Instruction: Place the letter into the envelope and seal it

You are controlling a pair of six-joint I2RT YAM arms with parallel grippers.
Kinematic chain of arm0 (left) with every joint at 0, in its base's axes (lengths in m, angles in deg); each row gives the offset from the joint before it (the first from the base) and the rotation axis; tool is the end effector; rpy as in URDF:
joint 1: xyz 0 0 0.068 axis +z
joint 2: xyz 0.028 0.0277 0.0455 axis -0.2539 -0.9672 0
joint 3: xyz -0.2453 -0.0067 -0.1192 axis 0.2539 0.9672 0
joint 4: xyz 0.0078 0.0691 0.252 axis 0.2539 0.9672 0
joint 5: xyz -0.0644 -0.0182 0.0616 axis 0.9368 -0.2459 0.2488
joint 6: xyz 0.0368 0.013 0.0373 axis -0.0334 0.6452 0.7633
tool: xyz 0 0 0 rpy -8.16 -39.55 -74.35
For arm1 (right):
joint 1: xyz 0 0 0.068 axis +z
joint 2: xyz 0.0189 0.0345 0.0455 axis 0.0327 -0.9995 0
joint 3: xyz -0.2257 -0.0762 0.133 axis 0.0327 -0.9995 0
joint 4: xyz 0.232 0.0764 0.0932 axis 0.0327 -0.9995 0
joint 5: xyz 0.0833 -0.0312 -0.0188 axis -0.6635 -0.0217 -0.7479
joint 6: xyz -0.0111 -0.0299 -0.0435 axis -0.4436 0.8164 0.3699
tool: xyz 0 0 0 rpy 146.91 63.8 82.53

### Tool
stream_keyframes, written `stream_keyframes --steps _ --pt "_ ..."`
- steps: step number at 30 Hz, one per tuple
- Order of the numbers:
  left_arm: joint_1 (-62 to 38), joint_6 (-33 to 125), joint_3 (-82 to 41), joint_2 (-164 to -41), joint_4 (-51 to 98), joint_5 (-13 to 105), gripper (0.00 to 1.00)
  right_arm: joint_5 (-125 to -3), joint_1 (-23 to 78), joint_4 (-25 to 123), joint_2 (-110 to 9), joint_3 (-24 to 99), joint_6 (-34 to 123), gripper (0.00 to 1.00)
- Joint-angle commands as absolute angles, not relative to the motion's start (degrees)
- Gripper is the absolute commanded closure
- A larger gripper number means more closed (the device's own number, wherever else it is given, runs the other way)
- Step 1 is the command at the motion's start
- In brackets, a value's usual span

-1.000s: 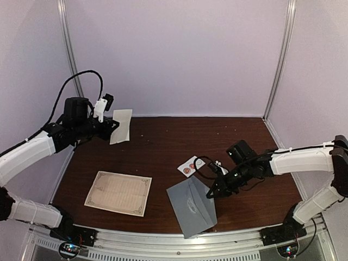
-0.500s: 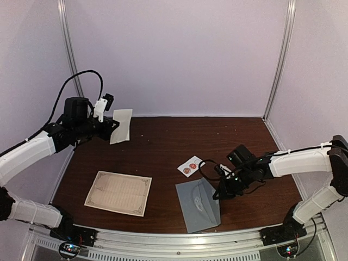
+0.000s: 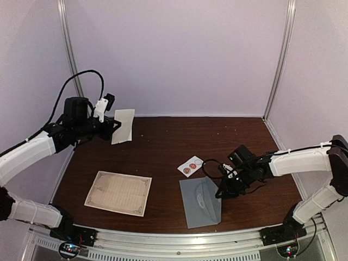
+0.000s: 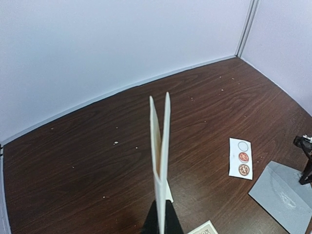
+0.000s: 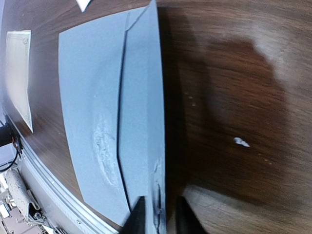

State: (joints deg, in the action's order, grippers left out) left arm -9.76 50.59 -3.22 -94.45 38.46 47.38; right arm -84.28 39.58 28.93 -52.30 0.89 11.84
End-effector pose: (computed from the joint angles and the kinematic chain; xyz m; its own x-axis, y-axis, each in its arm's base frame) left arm 0.2436 -0.1173 0.3155 -0.4520 0.0735 -0.8890 0.4914 0.8523 -0.1794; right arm 0.1769 0.1786 0.1555 -0.9900 -0.1246 -0.0666 -0.1394 0.7836 0.6055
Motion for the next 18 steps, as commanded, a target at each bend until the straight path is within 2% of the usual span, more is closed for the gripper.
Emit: stream_keyframes --steps 1,2,3,4,6,11,18 --pt "-10.9 50.2 -2.5 -93.8 33.0 54.1 1.00 -80.7 37.0 23.7 -49.9 3.0 15.0 0.53" --pt "-11.8 49.1 -2.6 -93.6 32.3 55.2 1.00 -80.2 36.0 22.9 -48.5 3.5 15.6 0.34" --pt "-12.8 47.7 -2.6 -93.5 31.3 56.4 1.00 -79.8 34.7 22.1 -46.8 3.9 16.1 0.22" --pt "-13.8 45.8 -2.7 -93.5 30.3 57.5 1.00 -79.2 34.1 21.2 -45.3 4.8 16.7 0.14" --pt "-16.3 41.7 -2.5 -93.5 28.0 58.5 1.00 -77.7 33.8 20.3 -42.2 6.9 18.5 0.03" --pt "-25.7 30.9 -0.2 -94.7 15.7 57.4 1.00 -79.3 34.6 27.6 -34.3 9.9 19.4 0.00" --pt "-34.7 21.4 0.1 -100.0 3.1 57.5 1.00 -86.9 38.1 56.4 -27.0 5.5 14.2 0.00"
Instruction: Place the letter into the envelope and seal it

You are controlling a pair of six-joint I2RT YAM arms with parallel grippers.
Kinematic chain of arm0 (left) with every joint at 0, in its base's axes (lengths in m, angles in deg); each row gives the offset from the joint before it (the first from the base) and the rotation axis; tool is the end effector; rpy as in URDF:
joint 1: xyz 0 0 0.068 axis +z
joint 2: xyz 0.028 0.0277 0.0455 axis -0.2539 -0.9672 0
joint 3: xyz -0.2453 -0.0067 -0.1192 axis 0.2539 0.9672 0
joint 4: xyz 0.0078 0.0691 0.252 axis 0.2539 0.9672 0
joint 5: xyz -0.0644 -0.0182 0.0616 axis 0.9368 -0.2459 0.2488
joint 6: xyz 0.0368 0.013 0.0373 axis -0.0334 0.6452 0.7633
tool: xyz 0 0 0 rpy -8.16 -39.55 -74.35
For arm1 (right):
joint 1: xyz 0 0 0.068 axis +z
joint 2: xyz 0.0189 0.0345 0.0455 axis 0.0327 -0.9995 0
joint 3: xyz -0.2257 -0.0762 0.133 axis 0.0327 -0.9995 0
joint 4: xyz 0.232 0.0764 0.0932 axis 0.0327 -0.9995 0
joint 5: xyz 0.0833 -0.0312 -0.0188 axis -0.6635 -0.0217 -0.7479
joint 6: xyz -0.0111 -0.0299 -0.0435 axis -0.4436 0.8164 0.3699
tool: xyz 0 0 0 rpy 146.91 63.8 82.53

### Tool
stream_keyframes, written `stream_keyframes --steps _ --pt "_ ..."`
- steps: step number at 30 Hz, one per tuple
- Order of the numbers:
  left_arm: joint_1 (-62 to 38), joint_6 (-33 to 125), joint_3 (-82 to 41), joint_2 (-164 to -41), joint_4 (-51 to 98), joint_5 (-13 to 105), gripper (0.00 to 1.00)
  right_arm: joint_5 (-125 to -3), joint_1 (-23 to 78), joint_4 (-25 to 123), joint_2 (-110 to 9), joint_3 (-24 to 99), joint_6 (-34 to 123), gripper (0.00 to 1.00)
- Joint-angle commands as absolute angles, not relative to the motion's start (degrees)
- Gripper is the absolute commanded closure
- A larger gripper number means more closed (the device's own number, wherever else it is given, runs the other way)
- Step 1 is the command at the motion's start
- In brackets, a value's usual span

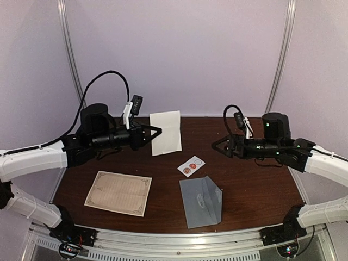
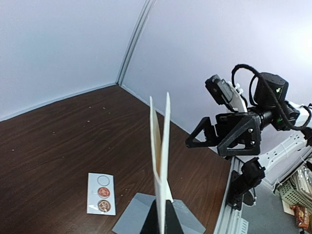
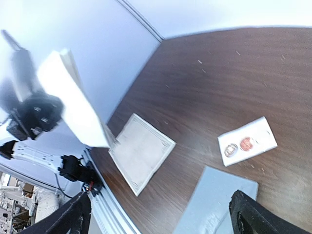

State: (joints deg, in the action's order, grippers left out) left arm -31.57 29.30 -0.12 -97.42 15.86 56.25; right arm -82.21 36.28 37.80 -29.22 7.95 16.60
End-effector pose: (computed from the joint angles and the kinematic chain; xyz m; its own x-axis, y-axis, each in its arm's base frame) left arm 0.1924 -0.2174 0.3239 -0.5194 -0.1083 -0.8477 0.7429 0.4331 -0.5105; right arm 0.1744 0.1569 0.2979 -0.7692 0.0481 -0.6372 -0.5222 0.5274 0.6702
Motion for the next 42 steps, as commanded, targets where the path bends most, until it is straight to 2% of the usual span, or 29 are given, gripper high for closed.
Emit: stream_keyframes --steps 1,7,11,13,21,25,28,31,33,34,36,38,39,40,42 --pt "-35.5 21.0 0.0 -100.7 1.5 58.6 1.00 -88.0 38.6 59.7 -26.8 4.8 13.8 0.00" --pt "-40.5 23.9 -3.6 -104.3 0.4 64.4 1.00 -96.7 41.9 73.3 -30.3 3.5 12.4 0.00" --pt "-41.9 24.2 -3.6 -104.3 -1.0 65.1 1.00 -97.6 44.8 74.5 -32.6 4.8 13.4 0.00" --pt "-42.0 24.1 -3.6 -104.5 -1.3 65.4 1.00 -97.8 46.2 75.3 -33.3 5.1 13.7 0.04" --pt "-42.0 24.2 -3.5 -104.6 -1.4 66.1 1.00 -95.3 47.6 81.1 -34.2 3.7 11.4 0.42" --pt "-42.1 24.5 -3.2 -104.1 -1.0 65.7 1.00 -93.9 47.6 82.1 -34.1 3.4 10.9 0.57" --pt "-42.1 24.5 -2.8 -104.0 -0.9 65.6 1.00 -93.4 47.6 82.4 -34.3 3.6 10.8 0.73" --pt "-42.0 24.5 -2.7 -103.8 -0.9 65.2 1.00 -92.0 47.7 81.3 -34.9 4.0 10.8 0.97" --pt "-42.1 24.4 -2.3 -103.5 -0.7 63.7 0.99 -90.1 47.6 79.3 -35.2 4.3 10.9 1.00" --pt "-42.1 24.2 -2.0 -103.3 -0.1 62.0 0.90 -88.8 47.6 77.7 -35.2 4.6 11.2 1.00" --pt "-42.1 23.2 -1.2 -102.7 2.0 57.7 0.64 -85.7 47.5 72.3 -34.7 5.8 12.6 1.00" --pt "-42.1 21.7 0.3 -101.9 4.1 53.4 0.42 -81.4 47.2 61.8 -33.6 7.6 14.9 1.00" --pt "-42.0 19.7 1.6 -101.4 4.8 51.0 0.35 -79.5 46.7 57.8 -33.1 8.2 15.4 1.00" --pt "-42.1 17.8 3.0 -100.9 5.0 49.2 0.33 -78.3 46.0 53.6 -32.6 8.7 15.5 1.00" --pt "-42.1 14.2 6.9 -100.1 4.2 46.7 0.34 -77.4 44.2 47.3 -31.9 8.5 14.9 1.00"
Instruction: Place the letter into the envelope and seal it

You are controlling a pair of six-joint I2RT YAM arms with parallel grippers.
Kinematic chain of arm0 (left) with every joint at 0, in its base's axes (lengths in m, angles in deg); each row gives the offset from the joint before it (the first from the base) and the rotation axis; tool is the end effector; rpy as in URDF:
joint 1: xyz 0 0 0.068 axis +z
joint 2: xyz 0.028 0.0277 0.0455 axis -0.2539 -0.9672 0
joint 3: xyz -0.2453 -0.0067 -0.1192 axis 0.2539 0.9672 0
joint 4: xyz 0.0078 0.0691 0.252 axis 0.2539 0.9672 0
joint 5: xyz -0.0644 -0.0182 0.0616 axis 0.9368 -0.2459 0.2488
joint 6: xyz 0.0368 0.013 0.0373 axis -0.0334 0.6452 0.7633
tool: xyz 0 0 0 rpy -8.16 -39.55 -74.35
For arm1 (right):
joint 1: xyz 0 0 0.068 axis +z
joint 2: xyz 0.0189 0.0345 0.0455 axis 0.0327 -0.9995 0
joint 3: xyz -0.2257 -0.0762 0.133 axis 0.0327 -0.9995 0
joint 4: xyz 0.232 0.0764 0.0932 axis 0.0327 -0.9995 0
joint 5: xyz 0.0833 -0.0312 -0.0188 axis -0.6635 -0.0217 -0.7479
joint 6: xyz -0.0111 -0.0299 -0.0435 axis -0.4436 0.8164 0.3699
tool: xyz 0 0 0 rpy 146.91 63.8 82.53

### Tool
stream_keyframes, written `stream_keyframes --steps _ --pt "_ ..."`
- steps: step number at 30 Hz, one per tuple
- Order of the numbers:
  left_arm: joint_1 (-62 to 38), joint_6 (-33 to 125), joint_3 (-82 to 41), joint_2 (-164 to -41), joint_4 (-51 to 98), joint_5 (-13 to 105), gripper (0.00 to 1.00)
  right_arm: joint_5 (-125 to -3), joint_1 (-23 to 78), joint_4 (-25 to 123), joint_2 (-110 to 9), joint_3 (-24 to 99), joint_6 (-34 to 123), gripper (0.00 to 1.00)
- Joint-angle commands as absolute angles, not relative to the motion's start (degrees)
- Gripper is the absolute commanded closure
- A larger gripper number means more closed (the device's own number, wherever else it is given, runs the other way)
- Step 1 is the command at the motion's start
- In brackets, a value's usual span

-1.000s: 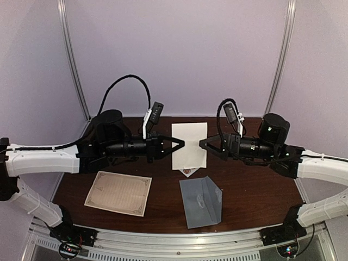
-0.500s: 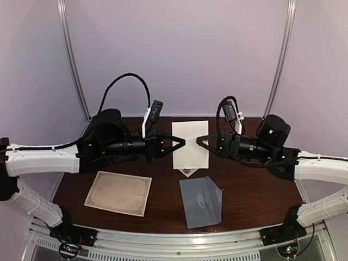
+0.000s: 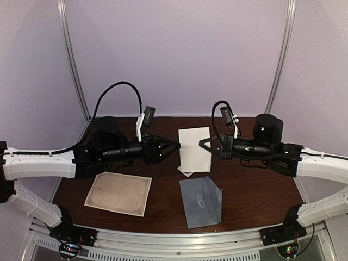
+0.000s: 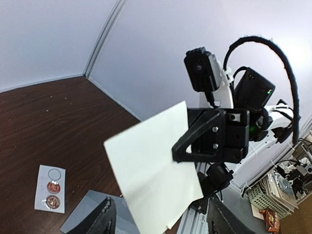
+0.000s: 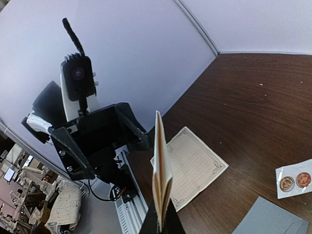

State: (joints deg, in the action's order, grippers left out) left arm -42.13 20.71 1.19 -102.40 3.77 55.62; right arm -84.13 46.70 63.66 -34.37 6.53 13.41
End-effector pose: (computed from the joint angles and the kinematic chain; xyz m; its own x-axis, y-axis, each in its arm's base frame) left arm 0.1602 -0.2649 0.3141 -0.6007 -0.1265 -0.7894 0.7535 0.2404 -0.6119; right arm 0.1612 0.2078 0.3144 -0.6506 0.0848 -0.7547 -0.7240 0.2309 0.6500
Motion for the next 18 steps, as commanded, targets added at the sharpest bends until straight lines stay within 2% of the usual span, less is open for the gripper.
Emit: stream_keyframes --steps 1,5,12,18 --pt "-42.0 11.6 8.6 -100.1 4.3 45.4 0.37 -78.0 43.3 44.9 -31.8 8.0 14.2 1.00" --pt "-42.3 2.8 13.6 -101.9 3.9 43.9 0.51 -80.2 41.7 37.6 -33.5 6.5 10.8 1.00" --pt "-45.3 -4.3 14.2 -111.1 1.0 45.3 0.58 -80.2 41.2 31.2 -37.5 4.6 8.5 1.00" --pt "-46.2 -6.0 10.9 -120.0 0.3 49.5 0.59 -80.5 39.3 30.9 -40.7 3.3 8.9 1.00"
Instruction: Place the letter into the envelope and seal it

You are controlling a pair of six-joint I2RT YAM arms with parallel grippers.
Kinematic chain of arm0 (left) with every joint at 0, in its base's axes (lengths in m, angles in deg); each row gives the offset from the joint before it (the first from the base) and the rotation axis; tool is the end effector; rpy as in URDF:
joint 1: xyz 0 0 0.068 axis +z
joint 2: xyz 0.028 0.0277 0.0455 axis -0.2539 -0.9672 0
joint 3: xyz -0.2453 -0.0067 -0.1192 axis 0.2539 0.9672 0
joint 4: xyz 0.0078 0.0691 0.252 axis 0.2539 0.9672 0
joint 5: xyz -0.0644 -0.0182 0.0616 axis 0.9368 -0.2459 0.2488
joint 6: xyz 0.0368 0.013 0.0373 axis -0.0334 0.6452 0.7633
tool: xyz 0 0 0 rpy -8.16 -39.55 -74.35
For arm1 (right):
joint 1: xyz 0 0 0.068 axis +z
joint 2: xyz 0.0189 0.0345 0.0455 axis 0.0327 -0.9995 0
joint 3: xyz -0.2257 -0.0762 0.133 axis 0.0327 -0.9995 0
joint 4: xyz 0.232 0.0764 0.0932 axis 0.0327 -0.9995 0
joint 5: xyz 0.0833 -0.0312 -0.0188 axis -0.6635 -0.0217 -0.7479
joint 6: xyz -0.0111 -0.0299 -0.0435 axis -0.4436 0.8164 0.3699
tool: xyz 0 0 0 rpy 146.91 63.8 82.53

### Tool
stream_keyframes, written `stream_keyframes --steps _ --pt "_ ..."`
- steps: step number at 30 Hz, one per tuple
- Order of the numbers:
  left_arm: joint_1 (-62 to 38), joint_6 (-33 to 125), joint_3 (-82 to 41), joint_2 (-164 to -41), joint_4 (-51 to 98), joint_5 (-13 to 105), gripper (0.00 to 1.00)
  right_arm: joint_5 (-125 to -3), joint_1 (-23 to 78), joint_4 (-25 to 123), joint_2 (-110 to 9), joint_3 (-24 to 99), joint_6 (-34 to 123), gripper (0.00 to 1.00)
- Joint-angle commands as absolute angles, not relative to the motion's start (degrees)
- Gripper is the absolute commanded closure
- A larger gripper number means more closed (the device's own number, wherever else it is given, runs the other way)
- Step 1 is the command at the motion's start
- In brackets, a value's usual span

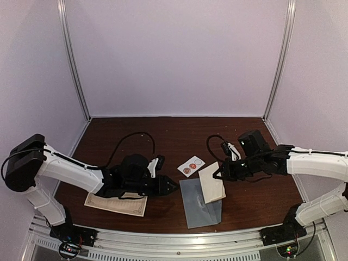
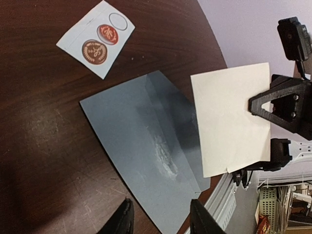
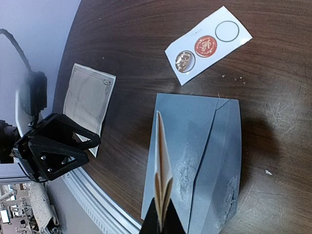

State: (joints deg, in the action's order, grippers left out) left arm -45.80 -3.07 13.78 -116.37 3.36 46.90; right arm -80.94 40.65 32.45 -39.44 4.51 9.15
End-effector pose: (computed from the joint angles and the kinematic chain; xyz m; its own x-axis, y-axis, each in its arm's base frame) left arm 0.1489 -0.2746 0.1695 -0.9250 -0.1140 -0.3624 0.2452 0.5497 -0.7986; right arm 0.1743 0.1801 0.2294 -0.9415 -0.0348 -0.3352 -0.2734 0.6606 0.6992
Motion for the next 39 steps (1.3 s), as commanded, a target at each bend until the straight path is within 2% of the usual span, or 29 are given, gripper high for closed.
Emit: stream_keyframes --steps 1,23,31,39 --pt "-46.3 -6.4 10.7 -121.1 0.0 50.0 0.60 -80.7 39.0 30.9 -41.2 3.0 9.2 1.00" --pt "-45.3 -5.9 7.8 -134.7 -1.6 53.6 0.61 -80.5 34.5 34.4 -48.3 -2.9 11.2 1.00" --pt "-45.0 -4.3 6.0 -136.9 -0.4 54.1 0.75 -80.7 34.5 36.5 -50.2 -2.8 10.9 1.00" --pt "-44.9 -3.7 5.5 -138.1 0.0 54.5 0.78 -81.6 34.4 38.3 -52.4 -2.1 10.9 1.00"
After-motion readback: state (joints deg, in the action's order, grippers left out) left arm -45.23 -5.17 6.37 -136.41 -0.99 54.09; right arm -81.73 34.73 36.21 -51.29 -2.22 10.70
